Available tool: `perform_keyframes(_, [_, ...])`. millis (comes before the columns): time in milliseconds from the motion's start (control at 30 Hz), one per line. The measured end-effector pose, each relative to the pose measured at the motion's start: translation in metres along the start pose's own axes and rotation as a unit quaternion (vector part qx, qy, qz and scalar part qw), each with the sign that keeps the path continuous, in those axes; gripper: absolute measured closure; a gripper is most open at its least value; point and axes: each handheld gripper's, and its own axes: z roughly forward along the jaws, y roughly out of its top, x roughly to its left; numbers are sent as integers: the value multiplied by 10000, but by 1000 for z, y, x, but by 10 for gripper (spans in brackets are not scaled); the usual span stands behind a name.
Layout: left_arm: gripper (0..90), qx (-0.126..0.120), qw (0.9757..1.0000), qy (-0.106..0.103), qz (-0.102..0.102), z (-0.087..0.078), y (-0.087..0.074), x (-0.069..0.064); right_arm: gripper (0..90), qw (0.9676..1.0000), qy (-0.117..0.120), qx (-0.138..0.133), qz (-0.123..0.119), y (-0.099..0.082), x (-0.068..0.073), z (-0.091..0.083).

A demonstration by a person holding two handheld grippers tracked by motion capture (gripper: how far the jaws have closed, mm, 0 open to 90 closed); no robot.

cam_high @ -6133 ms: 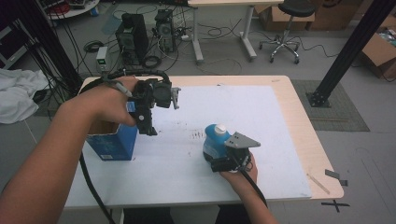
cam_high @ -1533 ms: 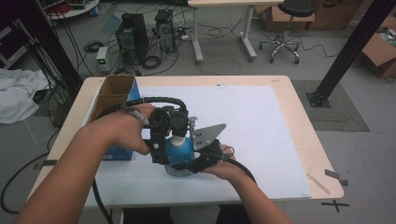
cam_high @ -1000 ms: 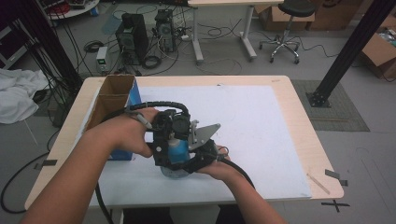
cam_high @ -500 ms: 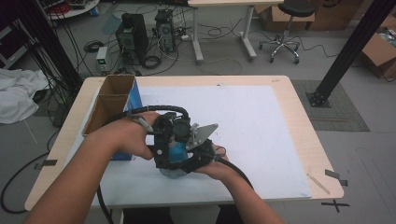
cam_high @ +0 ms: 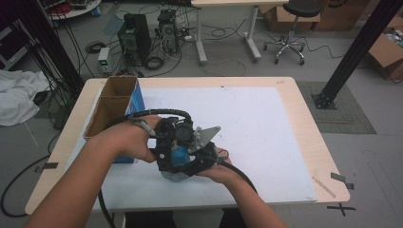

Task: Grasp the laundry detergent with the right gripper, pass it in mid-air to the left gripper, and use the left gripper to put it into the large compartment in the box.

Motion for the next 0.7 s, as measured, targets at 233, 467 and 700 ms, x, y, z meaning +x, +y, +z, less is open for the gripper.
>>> perform_keyframes(233, [149,-18,10000,23,-22,1,-1,1,463,9999,-47,-48,-118,-1,-2,1])
perform_keyframes(467, [166,33,10000,78,-6,1,0,1,464,10000,-50,-51,1,-1,-1,0])
perform_keyframes(700, [208,79,9999,101,-10,1,0,2,464,10000,11,-48,63,0,0,-1])
